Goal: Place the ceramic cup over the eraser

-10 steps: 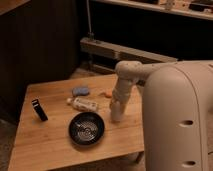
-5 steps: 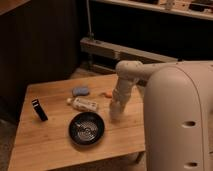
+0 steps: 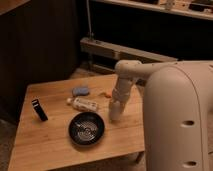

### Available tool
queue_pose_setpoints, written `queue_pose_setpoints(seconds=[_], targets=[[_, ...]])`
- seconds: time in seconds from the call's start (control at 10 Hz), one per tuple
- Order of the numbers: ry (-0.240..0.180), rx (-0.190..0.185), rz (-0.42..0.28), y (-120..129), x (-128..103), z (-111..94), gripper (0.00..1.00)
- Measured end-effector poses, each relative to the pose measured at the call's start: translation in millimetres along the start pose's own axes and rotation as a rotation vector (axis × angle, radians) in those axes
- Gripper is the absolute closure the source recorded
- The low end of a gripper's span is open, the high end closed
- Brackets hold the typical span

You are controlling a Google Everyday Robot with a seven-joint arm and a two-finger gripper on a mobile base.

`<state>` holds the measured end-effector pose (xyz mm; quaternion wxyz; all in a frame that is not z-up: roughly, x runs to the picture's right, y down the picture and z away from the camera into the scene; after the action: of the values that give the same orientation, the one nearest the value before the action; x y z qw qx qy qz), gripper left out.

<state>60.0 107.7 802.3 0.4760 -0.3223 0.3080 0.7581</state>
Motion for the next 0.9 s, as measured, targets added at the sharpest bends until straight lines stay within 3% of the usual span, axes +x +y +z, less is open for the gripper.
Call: queue_pose_setpoints(seconds=[0.9], targets=[[-0.017, 0.003, 0.032, -9, -16, 6, 0.2]])
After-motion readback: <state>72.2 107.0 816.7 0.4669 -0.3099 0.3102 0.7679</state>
